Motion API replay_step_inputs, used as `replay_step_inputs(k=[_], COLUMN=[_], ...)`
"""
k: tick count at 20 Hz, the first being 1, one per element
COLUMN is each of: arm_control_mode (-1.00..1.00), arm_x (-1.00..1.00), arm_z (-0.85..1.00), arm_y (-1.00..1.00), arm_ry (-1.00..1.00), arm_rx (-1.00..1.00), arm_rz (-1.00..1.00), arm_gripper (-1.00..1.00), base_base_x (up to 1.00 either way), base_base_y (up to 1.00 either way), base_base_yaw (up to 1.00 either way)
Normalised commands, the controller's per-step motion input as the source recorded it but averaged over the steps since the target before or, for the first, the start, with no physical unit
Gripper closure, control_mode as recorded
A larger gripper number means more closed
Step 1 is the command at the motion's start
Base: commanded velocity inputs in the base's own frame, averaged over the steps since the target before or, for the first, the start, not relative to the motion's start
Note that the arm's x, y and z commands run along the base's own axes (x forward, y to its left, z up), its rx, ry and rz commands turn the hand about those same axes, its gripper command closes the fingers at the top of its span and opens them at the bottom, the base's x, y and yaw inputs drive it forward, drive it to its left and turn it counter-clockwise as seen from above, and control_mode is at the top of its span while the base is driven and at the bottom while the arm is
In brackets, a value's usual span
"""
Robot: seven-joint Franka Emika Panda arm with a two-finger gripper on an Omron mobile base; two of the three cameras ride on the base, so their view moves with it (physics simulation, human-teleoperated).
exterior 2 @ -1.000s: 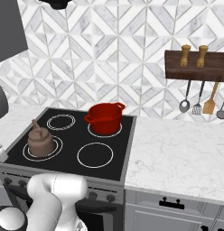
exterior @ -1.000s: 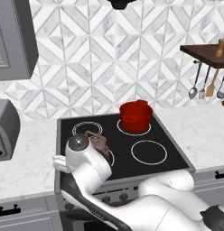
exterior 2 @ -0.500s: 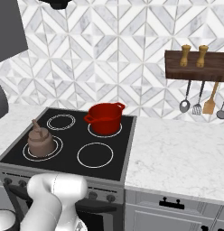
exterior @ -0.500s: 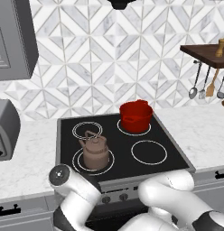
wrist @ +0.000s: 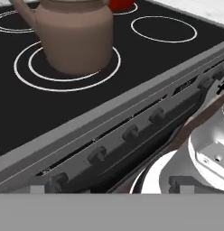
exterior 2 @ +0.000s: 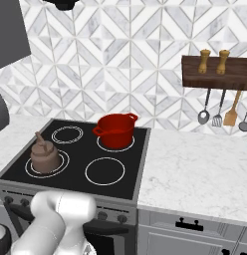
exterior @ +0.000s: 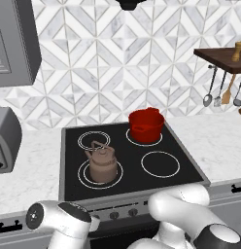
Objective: Pick the kettle from the counter and place it on a stove burner. Then turn the burner on.
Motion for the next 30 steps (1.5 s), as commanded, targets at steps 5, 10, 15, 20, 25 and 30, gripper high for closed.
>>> replay_step_inputs(k=[5, 10, 15, 20, 25, 30], arm_control_mode=[-1.0, -1.0, -1.0, -1.0, -1.0, -1.0], arm_x=[0.02, 0.06, 0.33, 0.38, 0.04, 0.0], arm_z=[-0.09, -0.13, -0.45, -0.68, -0.55, -0.34], arm_y=[0.18, 0.04, -0.05, -0.26, -0.03, 0.0], arm_ry=[0.0, -0.02, 0.0, 0.0, 0.0, -0.01], arm_rx=[-0.27, -0.1, -0.01, 0.0, 0.01, 0.0], arm_rz=[0.17, 0.29, 0.32, 0.28, 0.14, 0.0], arm_gripper=[-1.0, -1.0, -1.0, -1.0, -1.0, -1.0], base_base_x=[0.0, 0.0, 0.0, 0.0, 0.0, 0.0], base_base_y=[0.0, 0.0, 0.0, 0.0, 0.0, 0.0], base_base_yaw=[0.0, 0.0, 0.0, 0.0, 0.0, 0.0])
